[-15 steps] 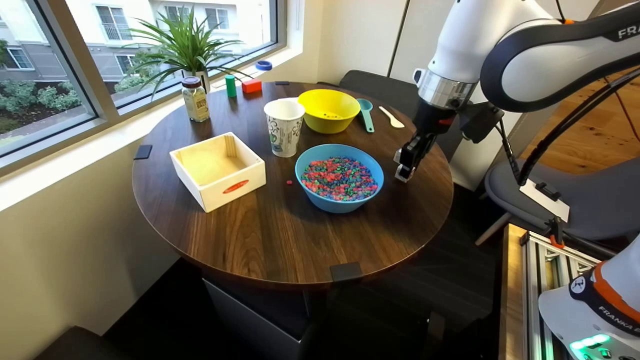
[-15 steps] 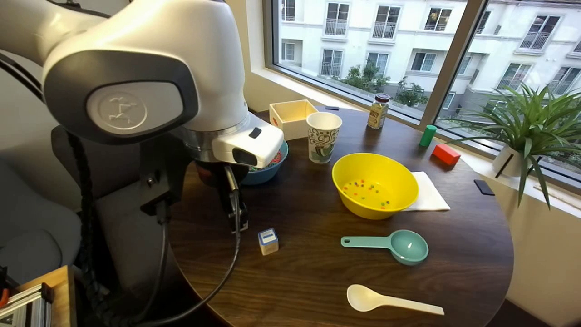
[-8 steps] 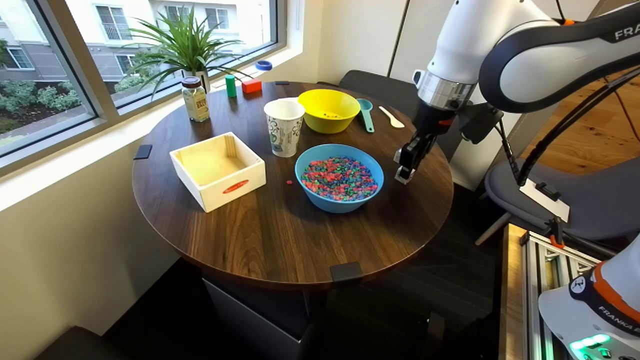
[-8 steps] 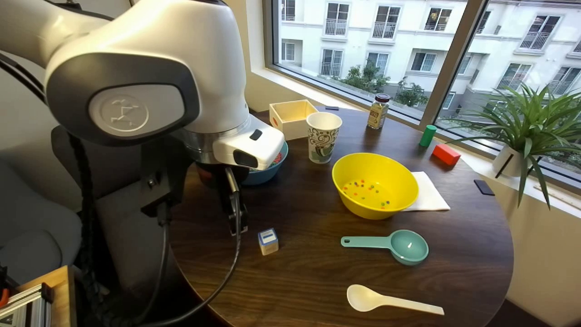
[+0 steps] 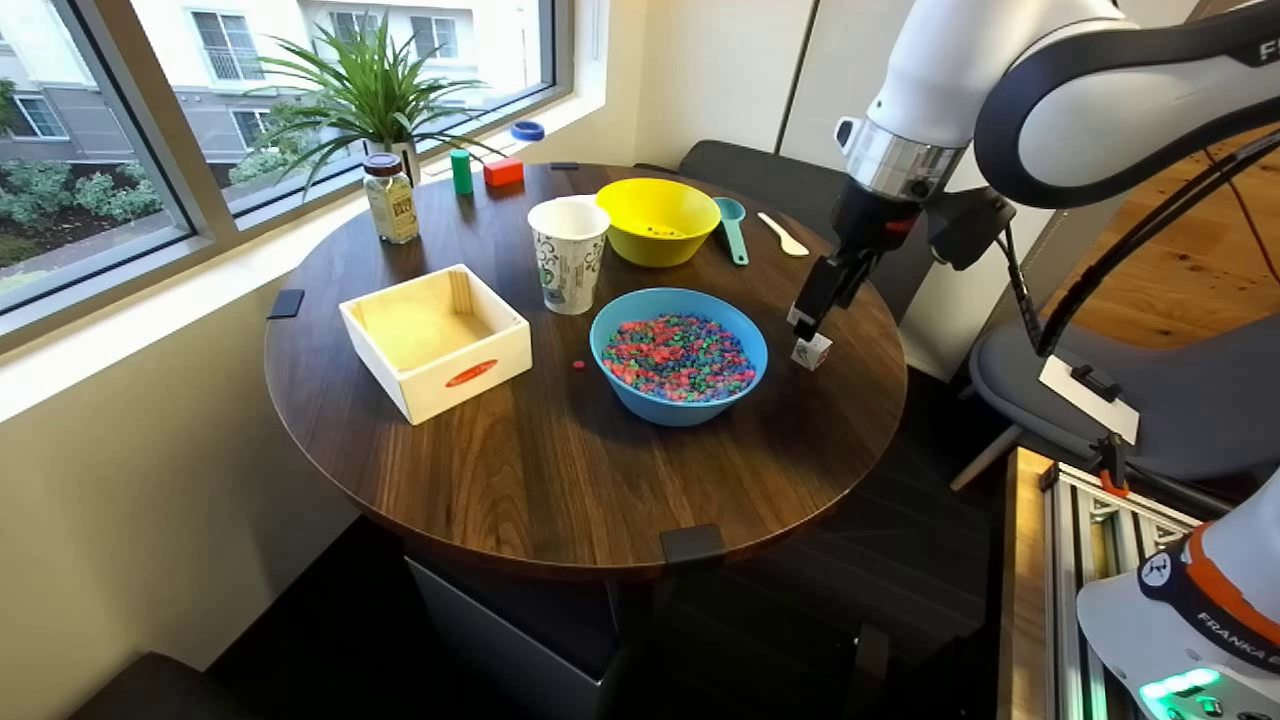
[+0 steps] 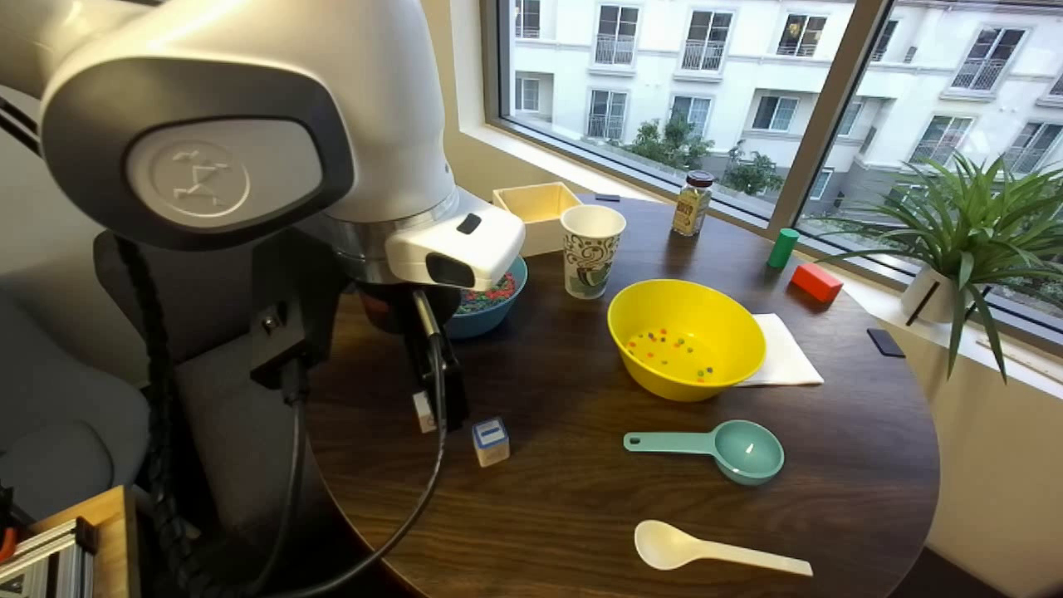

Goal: Put the top block on the table at the left, the put the right block on the left block

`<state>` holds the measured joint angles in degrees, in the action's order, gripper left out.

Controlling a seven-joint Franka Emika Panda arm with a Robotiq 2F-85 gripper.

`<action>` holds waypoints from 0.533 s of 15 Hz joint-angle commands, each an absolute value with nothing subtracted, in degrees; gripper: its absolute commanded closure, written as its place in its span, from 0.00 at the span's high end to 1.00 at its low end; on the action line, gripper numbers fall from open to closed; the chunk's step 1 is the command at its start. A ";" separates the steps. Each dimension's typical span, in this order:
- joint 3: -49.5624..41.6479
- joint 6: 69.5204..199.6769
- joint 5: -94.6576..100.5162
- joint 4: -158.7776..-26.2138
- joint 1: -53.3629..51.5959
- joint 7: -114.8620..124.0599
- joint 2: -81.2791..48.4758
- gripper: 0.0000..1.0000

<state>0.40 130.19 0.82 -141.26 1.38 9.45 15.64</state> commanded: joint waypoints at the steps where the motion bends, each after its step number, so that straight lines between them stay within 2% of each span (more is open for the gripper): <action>1: 0.30 130.03 4.58 -142.25 3.29 9.82 19.21 1.00; 8: -0.89 135.52 8.15 -142.30 5.83 9.05 18.05 1.00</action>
